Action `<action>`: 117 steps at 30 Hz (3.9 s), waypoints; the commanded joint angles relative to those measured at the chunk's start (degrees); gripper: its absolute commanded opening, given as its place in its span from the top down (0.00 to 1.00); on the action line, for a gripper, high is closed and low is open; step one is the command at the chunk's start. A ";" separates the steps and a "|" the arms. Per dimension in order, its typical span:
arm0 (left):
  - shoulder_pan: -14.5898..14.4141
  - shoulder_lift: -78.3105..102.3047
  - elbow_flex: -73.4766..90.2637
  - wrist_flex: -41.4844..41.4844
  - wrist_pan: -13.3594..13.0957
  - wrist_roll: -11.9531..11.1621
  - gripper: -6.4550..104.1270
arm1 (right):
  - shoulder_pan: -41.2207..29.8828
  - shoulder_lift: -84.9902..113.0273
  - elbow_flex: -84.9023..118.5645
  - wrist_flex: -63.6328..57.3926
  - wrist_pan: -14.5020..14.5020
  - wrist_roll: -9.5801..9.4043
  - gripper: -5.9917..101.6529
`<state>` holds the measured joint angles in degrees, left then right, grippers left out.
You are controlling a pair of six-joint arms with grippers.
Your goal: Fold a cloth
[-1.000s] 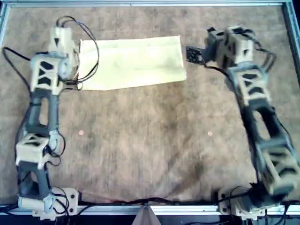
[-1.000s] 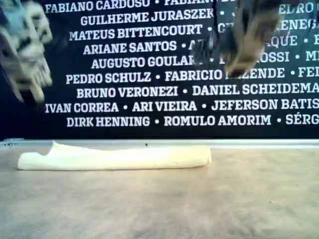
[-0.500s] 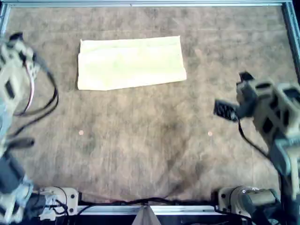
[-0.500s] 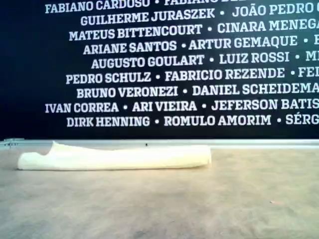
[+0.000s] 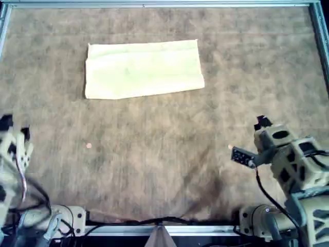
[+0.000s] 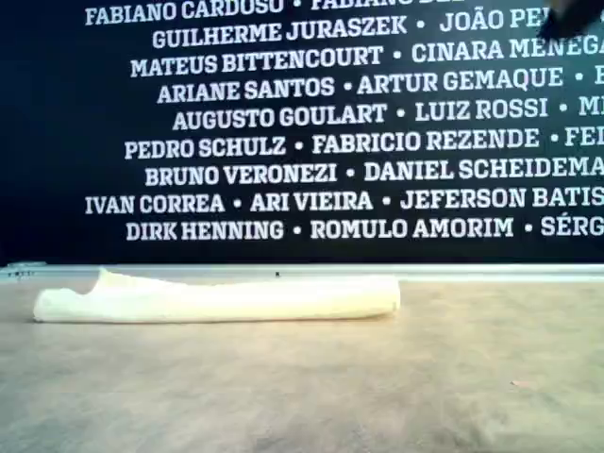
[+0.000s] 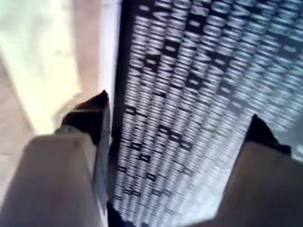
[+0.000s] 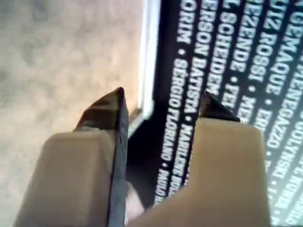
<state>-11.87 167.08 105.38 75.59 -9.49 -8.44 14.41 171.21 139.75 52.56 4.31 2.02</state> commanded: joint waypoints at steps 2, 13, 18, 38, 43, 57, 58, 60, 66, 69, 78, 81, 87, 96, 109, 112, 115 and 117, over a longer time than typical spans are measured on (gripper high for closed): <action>-0.70 11.95 23.29 -11.07 -0.44 0.35 0.03 | -0.53 7.65 6.94 -9.32 -0.26 -0.26 0.36; -1.14 11.34 50.54 -27.07 0.35 0.44 0.03 | -0.26 8.17 27.16 -23.73 -1.05 -0.26 0.37; -1.14 11.34 60.91 -31.73 0.35 0.44 0.04 | -0.18 8.17 32.52 -24.52 -0.88 0.44 0.36; -1.23 2.46 49.13 -31.99 0.62 0.62 0.04 | 0.70 -7.65 16.35 -24.52 -1.32 -0.26 0.36; -1.23 -26.28 34.37 -32.17 0.62 -0.26 0.03 | 1.14 -37.79 -3.52 -24.52 -1.32 -0.26 0.35; -1.23 -71.72 -6.77 -32.26 0.53 0.53 0.03 | 10.28 -93.78 -47.90 -24.43 -0.35 0.70 0.21; -1.23 -73.92 -8.61 -32.26 0.44 0.53 0.03 | 10.20 -96.24 -50.27 -24.43 -0.35 0.70 0.21; -1.23 -77.96 -12.04 -32.26 0.44 0.53 0.03 | 10.20 -100.20 -54.05 -24.43 -0.35 0.70 0.20; -1.23 -87.71 -20.30 -32.26 0.26 0.62 0.03 | 10.11 -107.40 -63.72 -24.43 -0.26 0.70 0.20; -1.23 -90.97 -23.20 -32.26 0.35 0.62 0.03 | 10.20 -109.16 -66.53 -24.43 -0.26 0.70 0.20; -1.23 -96.50 -29.00 -35.51 0.44 0.79 0.03 | 10.02 -110.04 -71.19 -24.52 -0.26 0.70 0.20; -1.23 -97.38 -29.09 -39.29 0.44 2.81 0.03 | 10.02 -112.24 -73.21 -24.52 -0.26 0.53 0.20; -1.23 -99.49 -29.00 -40.69 0.44 4.92 0.03 | 9.84 -118.13 -77.70 -24.52 -0.26 0.44 0.20; -0.79 -104.24 -33.22 -40.96 0.44 5.01 0.03 | 9.84 -124.45 -85.43 -24.52 -0.18 -0.09 0.21; -0.44 -115.58 -43.42 -40.69 -0.53 5.10 0.04 | 9.58 -124.89 -86.04 -24.52 -0.18 -0.26 0.34; -0.53 -114.96 -42.63 -40.61 -0.62 5.10 0.11 | 9.84 -124.80 -86.13 -24.70 -0.18 -0.26 0.46; -0.44 -114.96 -43.07 -40.61 -0.62 5.10 0.27 | 9.76 -124.80 -86.57 -25.75 -0.18 -0.26 0.58; -0.44 -114.96 -43.59 -40.78 -0.53 5.10 0.43 | 9.40 -124.89 -86.75 -27.95 -0.18 -0.26 0.64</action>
<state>-12.13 51.24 63.63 35.86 -10.28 -3.69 24.43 44.47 58.01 29.62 3.96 2.11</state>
